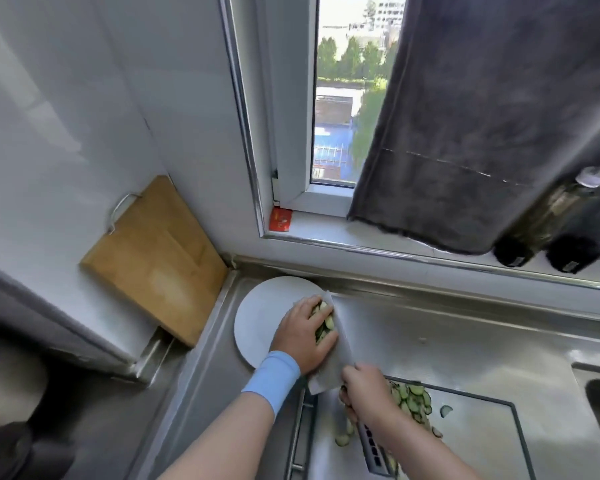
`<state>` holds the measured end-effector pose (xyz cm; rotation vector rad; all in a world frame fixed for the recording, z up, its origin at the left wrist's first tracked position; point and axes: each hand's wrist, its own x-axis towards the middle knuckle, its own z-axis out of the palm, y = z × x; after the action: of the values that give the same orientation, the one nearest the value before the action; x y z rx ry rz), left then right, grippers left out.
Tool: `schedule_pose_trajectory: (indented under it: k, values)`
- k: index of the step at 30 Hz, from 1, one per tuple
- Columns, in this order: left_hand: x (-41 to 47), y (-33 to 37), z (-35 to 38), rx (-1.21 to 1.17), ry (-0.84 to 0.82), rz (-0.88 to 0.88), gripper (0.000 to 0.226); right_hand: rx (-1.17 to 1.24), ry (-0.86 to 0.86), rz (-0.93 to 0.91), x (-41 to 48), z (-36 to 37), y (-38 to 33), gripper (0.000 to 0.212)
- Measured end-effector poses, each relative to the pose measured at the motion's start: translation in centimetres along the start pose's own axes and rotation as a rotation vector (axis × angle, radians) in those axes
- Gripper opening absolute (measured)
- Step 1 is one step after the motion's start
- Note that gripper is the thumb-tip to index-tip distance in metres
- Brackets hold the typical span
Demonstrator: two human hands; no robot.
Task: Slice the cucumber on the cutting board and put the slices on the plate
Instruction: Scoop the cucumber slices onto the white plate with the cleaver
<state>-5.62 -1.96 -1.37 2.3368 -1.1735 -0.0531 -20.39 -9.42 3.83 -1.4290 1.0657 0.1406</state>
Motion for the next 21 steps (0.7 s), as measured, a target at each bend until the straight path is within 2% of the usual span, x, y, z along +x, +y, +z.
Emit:
schedule_pose_trajectory:
  k: [6, 10, 13, 15, 18, 21]
  values:
    - [1.1, -5.8, 1.1, -0.028, -0.022, -0.049, 0.046, -0.097, 0.027, 0.008, 3.1, 3.2, -1.6, 0.018]
    - [0.8, -8.0, 2.0, -0.048, 0.043, -0.065, 0.04, -0.306, 0.087, -0.029, 3.7, 3.3, -1.6, 0.02]
    - [0.6, -8.4, 2.2, -0.087, 0.071, -0.139, 0.043, -0.429, 0.122, -0.053, 3.7, 3.1, -1.8, 0.021]
    - [0.6, -7.8, 2.2, -0.075, 0.064, -0.074, 0.045, -0.464, 0.133, -0.072, 3.9, 3.2, -2.1, 0.022]
    - [0.4, -6.6, 2.1, -0.039, -0.008, 0.122, 0.048, -0.43, 0.138, -0.067, 4.3, 3.6, -2.5, 0.022]
    - [-0.2, -7.7, 2.7, 0.024, -0.078, 0.071, 0.05, -0.397, 0.161, -0.034, 4.5, 3.6, -2.9, 0.022]
